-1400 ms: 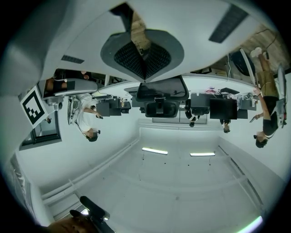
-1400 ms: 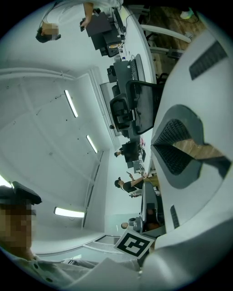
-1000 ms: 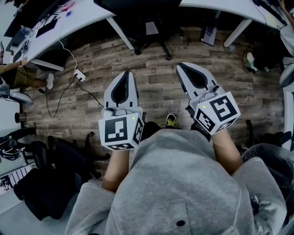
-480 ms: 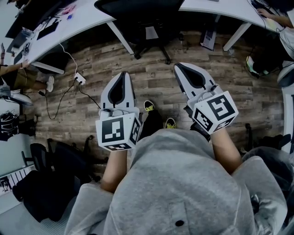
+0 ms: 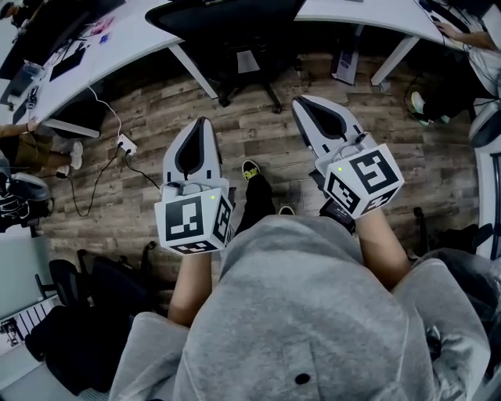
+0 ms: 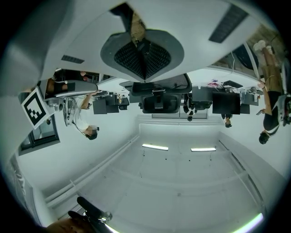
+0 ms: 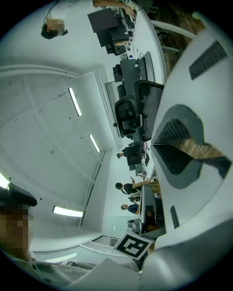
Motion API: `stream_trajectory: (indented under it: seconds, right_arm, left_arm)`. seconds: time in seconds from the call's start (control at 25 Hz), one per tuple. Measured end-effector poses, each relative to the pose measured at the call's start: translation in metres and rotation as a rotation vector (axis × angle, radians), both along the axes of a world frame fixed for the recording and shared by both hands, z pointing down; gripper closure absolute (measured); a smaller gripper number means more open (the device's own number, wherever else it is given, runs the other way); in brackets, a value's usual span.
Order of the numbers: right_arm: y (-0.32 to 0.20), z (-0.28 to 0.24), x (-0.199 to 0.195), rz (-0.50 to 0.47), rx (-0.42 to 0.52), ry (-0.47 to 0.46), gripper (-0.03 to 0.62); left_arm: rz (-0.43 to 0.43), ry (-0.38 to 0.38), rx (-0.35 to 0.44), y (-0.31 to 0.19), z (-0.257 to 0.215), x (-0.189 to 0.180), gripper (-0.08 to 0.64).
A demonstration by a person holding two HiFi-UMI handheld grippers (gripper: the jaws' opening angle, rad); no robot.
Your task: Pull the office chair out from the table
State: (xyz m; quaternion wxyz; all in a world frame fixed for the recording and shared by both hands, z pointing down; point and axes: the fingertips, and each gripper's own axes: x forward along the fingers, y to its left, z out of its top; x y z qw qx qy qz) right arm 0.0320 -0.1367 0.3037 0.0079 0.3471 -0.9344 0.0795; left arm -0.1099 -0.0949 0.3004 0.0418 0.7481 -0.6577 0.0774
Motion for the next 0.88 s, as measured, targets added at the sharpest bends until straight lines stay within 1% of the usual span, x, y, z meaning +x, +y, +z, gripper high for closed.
stream_trajectory:
  seconds: [0.44, 0.88]
  right_arm:
    - [-0.071, 0.013, -0.021, 0.012, -0.036, 0.022, 0.563]
    - [-0.148, 0.01, -0.044, 0.058, -0.044, 0.054, 0.563]
  left_arm:
    - [0.016, 0.016, -0.023, -0.074, 0.01, -0.025, 0.549]
    - [0.041, 0.041, -0.048, -0.154, 0.014, -0.06, 0.549]
